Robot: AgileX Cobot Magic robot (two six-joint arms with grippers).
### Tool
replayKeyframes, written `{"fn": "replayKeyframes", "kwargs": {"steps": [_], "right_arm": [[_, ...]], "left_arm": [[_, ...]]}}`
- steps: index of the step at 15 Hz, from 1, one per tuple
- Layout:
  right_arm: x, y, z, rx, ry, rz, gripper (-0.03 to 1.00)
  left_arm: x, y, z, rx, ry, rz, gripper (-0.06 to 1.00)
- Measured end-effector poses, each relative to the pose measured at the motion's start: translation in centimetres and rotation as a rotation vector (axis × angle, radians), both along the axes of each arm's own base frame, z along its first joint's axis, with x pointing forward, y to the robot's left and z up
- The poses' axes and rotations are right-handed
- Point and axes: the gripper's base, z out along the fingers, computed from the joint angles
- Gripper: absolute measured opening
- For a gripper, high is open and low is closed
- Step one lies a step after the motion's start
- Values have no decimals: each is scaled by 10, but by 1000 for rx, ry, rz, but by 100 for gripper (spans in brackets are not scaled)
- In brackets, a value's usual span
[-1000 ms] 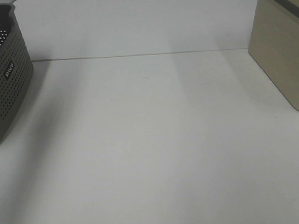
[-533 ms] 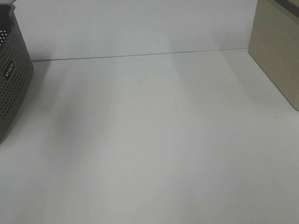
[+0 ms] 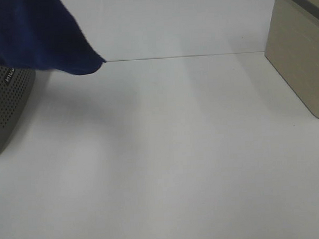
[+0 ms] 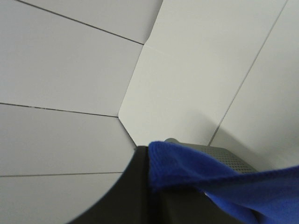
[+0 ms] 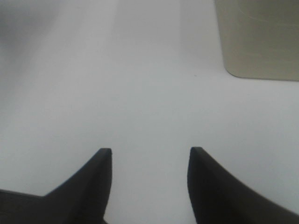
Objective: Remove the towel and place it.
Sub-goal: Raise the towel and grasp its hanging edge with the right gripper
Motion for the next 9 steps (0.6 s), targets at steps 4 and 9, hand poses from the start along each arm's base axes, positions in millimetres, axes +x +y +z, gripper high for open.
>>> {"fn": "replayKeyframes", "kwargs": {"steps": [4, 9], "right_arm": [[40, 16, 9, 12, -27, 213, 62], [109, 35, 2, 8, -74, 494, 72]], "left_arm": [[-3, -31, -12, 23, 29, -80, 0], [-10, -68, -19, 9, -6, -212, 0]]}}
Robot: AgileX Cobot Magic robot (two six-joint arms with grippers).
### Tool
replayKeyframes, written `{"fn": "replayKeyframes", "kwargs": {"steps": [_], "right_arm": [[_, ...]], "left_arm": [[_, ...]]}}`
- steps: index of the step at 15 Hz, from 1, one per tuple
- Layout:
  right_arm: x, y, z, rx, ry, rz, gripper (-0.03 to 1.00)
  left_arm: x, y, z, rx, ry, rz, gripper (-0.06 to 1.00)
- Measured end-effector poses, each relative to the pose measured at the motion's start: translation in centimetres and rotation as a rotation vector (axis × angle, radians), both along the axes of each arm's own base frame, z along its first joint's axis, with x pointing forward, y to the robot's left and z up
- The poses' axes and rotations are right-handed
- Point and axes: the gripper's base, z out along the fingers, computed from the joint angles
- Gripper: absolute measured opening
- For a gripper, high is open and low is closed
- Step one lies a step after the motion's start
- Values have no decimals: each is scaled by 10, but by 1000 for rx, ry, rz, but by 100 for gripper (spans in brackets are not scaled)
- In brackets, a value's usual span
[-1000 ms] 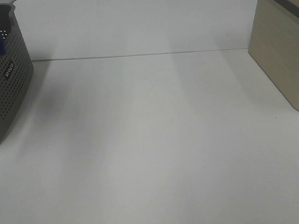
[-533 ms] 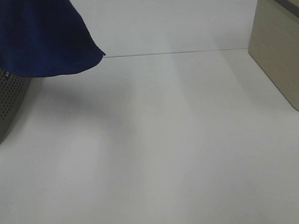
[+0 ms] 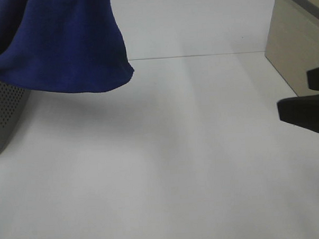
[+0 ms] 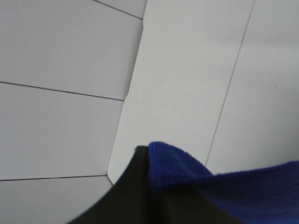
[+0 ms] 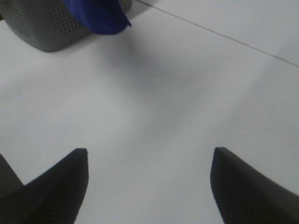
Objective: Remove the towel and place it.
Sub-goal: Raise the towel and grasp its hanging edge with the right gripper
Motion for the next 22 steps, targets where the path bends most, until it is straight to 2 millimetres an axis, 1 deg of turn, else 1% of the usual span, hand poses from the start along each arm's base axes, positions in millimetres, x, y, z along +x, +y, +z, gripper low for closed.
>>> {"fn": "replayKeyframes", "kwargs": {"steps": [2, 4, 5, 6, 7, 9, 10, 11, 13, 15, 16, 19, 21, 22], "right_arm": [[25, 6, -6, 62, -29, 65, 72], [47, 11, -12, 155, -70, 90, 72], [58, 13, -18, 176, -89, 117, 72], [66, 16, -25, 167, -110, 175, 72], [69, 18, -27, 164, -119, 206, 72], [87, 22, -35, 194, -97, 279, 72], [98, 24, -37, 214, -90, 308, 72], [118, 29, -34, 287, -97, 382, 72], [136, 40, -31, 347, -107, 473, 72], [148, 61, -31, 352, -102, 548, 72], [152, 67, -32, 351, -101, 566, 72], [168, 96, -36, 329, -84, 623, 72], [174, 107, -44, 312, -55, 653, 72], [176, 109, -50, 309, -37, 656, 72]], "left_arm": [[1, -9, -2, -20, -10, -39, 0], [3, -15, -4, -42, -8, -63, 0], [3, -16, -4, -52, -12, -73, 0], [2, -18, -4, -71, -12, -88, 0], [2, -19, -4, -79, -10, -95, 0], [1, -22, -5, -115, 16, -116, 0], [0, -23, -5, -113, 22, -125, 0], [1, -24, -7, -83, 17, -144, 0], [1, -26, -8, -74, 21, -156, 0], [1, -27, -9, -80, 29, -161, 0], [1, -27, -9, -80, 29, -161, 0], [0, -27, -9, -82, 32, -163, 0], [0, -27, -9, -82, 32, -163, 0], [0, -27, -9, -82, 32, -163, 0]]}}
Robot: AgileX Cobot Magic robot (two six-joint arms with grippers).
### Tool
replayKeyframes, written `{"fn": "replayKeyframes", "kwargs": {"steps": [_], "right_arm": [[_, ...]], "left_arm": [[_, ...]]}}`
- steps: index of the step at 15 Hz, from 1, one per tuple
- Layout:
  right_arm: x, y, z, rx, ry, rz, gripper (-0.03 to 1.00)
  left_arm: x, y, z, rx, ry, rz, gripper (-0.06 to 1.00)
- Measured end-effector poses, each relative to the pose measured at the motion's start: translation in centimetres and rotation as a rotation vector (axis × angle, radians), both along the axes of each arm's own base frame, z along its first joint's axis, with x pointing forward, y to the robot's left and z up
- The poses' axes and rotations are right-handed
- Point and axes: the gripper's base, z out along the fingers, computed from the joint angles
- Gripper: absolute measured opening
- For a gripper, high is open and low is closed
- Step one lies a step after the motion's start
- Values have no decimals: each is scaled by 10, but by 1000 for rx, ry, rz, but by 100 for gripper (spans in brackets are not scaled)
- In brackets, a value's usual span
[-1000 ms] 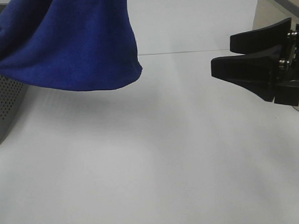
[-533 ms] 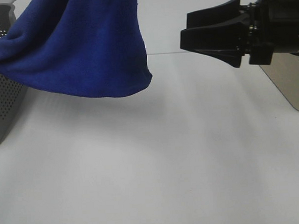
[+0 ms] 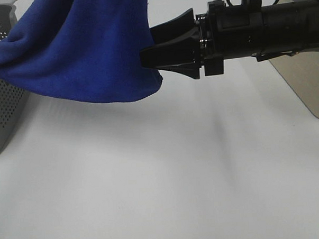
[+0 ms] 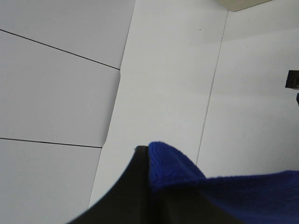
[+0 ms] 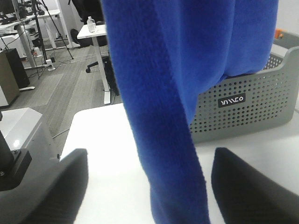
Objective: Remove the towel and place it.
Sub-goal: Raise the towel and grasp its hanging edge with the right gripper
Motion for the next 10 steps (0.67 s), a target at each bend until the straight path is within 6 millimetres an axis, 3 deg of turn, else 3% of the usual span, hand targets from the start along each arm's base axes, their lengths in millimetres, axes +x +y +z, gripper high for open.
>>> {"fn": "replayKeyframes", "kwargs": {"steps": [5, 7, 10], "right_arm": [[9, 2, -36, -47, 92, 10, 72], [8, 2, -39, -59, 93, 16, 70], [8, 2, -40, -67, 92, 23, 51]], "left_arm": [[0, -4, 4, -9, -55, -46, 0], [0, -4, 5, -11, -57, -47, 0], [0, -4, 5, -11, -57, -47, 0]]}}
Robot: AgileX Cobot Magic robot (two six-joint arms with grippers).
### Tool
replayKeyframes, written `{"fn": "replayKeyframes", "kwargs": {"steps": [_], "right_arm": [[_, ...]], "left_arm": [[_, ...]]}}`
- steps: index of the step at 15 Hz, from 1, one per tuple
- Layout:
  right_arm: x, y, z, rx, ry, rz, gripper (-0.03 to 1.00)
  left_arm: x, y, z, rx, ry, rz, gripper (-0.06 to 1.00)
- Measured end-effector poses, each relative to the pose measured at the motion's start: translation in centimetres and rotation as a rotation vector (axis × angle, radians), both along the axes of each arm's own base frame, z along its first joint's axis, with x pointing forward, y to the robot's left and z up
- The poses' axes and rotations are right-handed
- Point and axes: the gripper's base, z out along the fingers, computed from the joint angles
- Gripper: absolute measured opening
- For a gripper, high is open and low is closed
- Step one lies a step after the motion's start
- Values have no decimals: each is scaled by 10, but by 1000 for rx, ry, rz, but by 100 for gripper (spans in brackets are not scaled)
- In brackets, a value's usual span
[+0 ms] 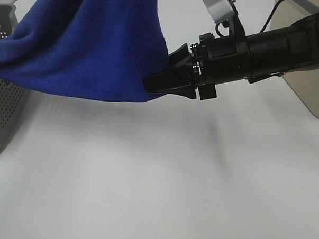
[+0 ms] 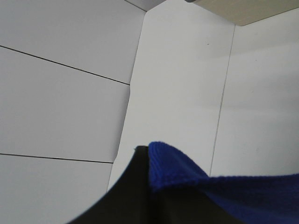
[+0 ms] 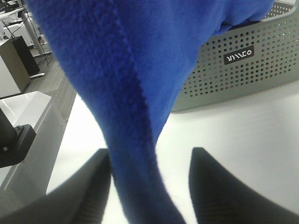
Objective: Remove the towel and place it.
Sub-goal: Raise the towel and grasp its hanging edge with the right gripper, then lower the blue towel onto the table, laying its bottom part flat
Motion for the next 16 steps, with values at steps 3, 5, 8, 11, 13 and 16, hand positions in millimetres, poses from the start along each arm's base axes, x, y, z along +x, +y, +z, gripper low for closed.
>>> {"fn": "replayKeyframes", "kwargs": {"steps": [3, 5, 8, 11, 13, 16], "right_arm": [[0, 0, 0, 2, 12, -4, 31], [0, 0, 0, 6, 38, -11, 13], [0, 0, 0, 11, 76, -22, 2], [0, 0, 0, 15, 100, -29, 2], [0, 0, 0, 28, 187, -55, 2], [-6, -1, 11, 14, 273, -64, 2]], "left_arm": [[0, 1, -1, 7, 9, 5, 0], [0, 1, -1, 9, 11, 6, 0], [0, 1, -1, 7, 14, 5, 0], [0, 1, -1, 7, 14, 5, 0], [0, 1, -1, 6, 16, 4, 0], [-1, 0, -2, -31, 39, 16, 0]]}}
